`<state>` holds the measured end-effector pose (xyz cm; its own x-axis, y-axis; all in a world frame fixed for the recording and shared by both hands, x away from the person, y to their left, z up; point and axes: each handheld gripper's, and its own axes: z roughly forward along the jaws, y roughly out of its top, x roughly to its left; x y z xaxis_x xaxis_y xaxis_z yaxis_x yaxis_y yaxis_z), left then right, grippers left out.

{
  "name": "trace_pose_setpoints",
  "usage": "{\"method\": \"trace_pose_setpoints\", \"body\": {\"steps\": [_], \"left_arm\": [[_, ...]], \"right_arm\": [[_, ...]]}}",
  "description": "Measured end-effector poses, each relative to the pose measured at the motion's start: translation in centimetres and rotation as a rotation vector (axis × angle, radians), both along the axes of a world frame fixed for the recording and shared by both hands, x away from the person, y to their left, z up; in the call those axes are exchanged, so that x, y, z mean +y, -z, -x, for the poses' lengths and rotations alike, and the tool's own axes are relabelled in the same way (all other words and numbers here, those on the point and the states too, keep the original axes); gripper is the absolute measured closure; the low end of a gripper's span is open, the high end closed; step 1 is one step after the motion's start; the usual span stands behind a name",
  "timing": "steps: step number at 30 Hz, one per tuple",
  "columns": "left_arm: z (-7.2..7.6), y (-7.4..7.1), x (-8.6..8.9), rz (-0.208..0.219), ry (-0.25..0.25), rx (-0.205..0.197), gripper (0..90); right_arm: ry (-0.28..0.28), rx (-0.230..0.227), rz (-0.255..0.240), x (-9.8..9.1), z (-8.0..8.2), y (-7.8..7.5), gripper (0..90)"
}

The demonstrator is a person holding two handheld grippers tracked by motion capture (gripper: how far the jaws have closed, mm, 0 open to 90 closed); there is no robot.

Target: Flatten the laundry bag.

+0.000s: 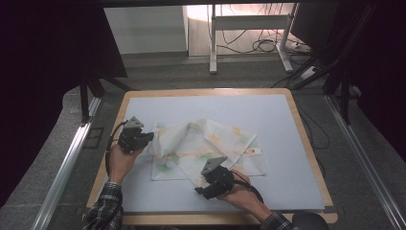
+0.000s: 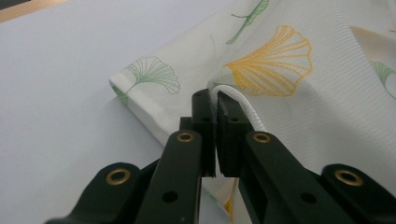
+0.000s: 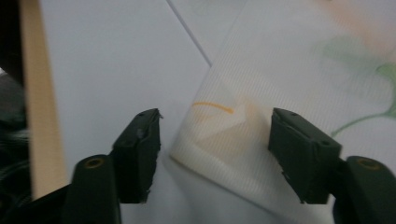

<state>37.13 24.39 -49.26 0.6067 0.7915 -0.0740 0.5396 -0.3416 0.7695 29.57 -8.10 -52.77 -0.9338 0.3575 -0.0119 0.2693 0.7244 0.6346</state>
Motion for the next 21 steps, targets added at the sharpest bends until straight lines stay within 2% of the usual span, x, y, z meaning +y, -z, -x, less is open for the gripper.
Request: {"method": "trace_pose_setpoints", "body": {"steps": [1,2,3,5,6,8,12,15,16,18,19,21], "left_arm": [[0.0,0.0,0.0,0.001,0.0,0.001,87.5],[0.0,0.1,0.0,0.002,0.0,0.005,87.6],[0.0,0.1,0.0,0.002,0.0,0.005,87.6],[-0.1,0.1,0.0,-0.002,0.0,0.006,87.6],[-0.1,0.1,0.0,-0.003,0.001,0.006,87.6],[-0.1,0.0,0.0,0.005,0.003,0.01,87.7],[-0.3,0.1,0.0,0.013,0.004,0.017,87.8],[-0.6,0.1,0.0,0.003,0.008,0.018,87.9],[-0.8,0.2,0.0,0.004,0.003,0.018,87.8],[-0.9,0.2,0.0,0.005,0.002,0.02,87.8],[-1.1,0.3,0.1,-0.001,0.004,0.02,87.8],[-1.6,0.8,0.0,-0.015,-0.001,0.037,87.1]], "right_arm": [[-0.005,-0.027,0.022,0.2,0.1,-0.1,51.8],[-0.003,-0.001,0.023,0.3,-0.1,-0.3,67.1],[-0.003,-0.001,0.023,0.3,-0.1,-0.3,67.1],[0.012,0.013,0.015,0.3,-0.4,-0.3,84.0],[0.019,0.023,0.015,0.2,-0.7,-0.3,86.3],[0.038,0.084,0.001,-0.2,-1.4,-0.5,87.1],[0.053,0.086,-0.01,-1.0,-1.9,-1.0,87.2],[0.09,0.075,-0.035,-2.3,-2.8,-1.9,87.0],[0.122,0.067,-0.053,-3.3,-3.5,-2.6,87.0],[0.137,0.06,-0.061,-3.8,-3.9,-3.0,87.0],[0.172,0.039,-0.076,-5.0,-4.9,-3.7,86.9],[0.203,0.026,-0.084,-5.9,-5.8,-4.3,86.9]]}}
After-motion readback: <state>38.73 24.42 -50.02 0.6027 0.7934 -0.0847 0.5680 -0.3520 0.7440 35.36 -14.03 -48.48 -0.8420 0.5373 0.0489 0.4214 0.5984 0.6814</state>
